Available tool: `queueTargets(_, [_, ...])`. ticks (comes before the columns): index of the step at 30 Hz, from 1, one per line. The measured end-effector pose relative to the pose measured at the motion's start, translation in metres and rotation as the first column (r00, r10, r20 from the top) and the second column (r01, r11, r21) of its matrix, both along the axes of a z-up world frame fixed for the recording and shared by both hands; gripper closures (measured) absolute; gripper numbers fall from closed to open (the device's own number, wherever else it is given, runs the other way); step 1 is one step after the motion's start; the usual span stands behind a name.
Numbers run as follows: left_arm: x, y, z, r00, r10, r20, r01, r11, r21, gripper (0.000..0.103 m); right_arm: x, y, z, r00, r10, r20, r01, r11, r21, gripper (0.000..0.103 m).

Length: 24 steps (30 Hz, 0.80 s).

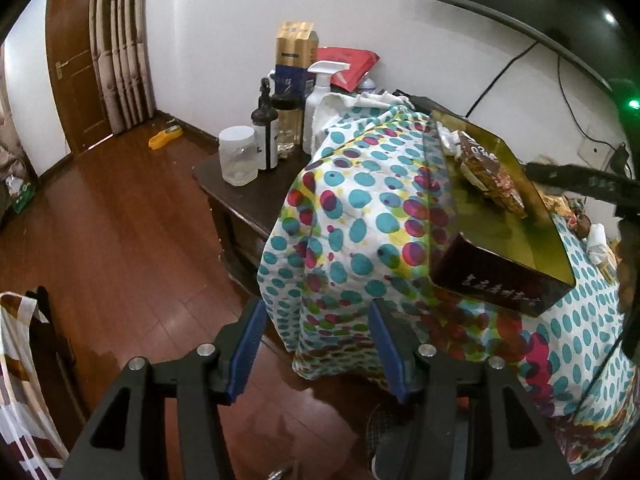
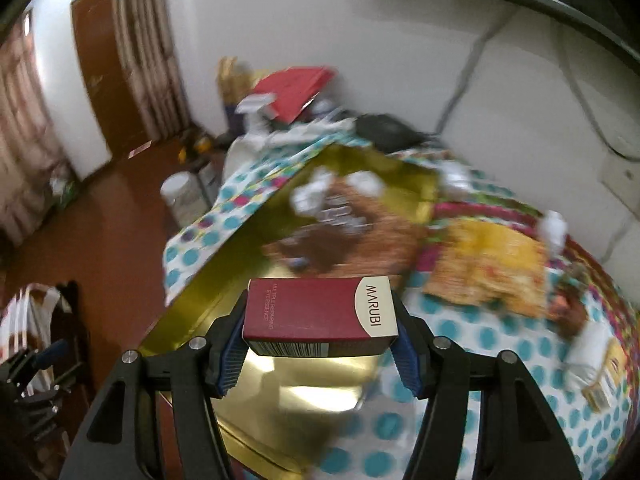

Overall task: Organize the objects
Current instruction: 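Carry the red MARUBI box over the gold tin tray with the right tool, then open the right tool to drop the MARUBI box into the tray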

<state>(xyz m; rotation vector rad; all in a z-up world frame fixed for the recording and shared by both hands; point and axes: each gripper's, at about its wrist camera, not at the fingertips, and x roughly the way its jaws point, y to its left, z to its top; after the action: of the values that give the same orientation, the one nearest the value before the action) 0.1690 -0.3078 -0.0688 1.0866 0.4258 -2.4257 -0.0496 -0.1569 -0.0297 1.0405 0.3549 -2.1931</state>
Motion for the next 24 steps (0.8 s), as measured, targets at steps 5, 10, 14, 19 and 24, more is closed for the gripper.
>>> queueTargets(5, [0.002,-0.012,-0.006,1.0,0.023,-0.008,-0.023,0.997,0.078,0.048,0.002,-0.038,-0.026,0.997,0.018,0.07,-0.023,0.996,0.081,0.043])
queueTargets(10, [0.003,-0.016,-0.008,0.999,0.036,-0.009,-0.035,0.995,0.097,0.048,-0.006,-0.049,-0.035,0.994,-0.012,0.106,0.002,0.995,0.102,0.043])
queueTargets(14, [0.001,-0.016,-0.012,0.999,0.033,0.005,-0.034,0.995,0.099,0.048,-0.016,-0.055,-0.044,0.986,-0.018,0.164,-0.001,0.994,0.11,0.041])
queueTargets(19, [-0.002,-0.014,-0.017,0.999,0.032,0.025,-0.034,0.995,0.089,0.048,-0.009,-0.047,-0.04,0.992,0.014,0.128,-0.026,0.996,0.088,0.03])
queueTargets(24, [-0.004,-0.011,-0.017,0.999,0.029,0.029,-0.031,0.997,0.065,0.048,0.002,-0.004,-0.012,0.998,0.023,0.067,-0.02,0.999,-0.048,0.028])
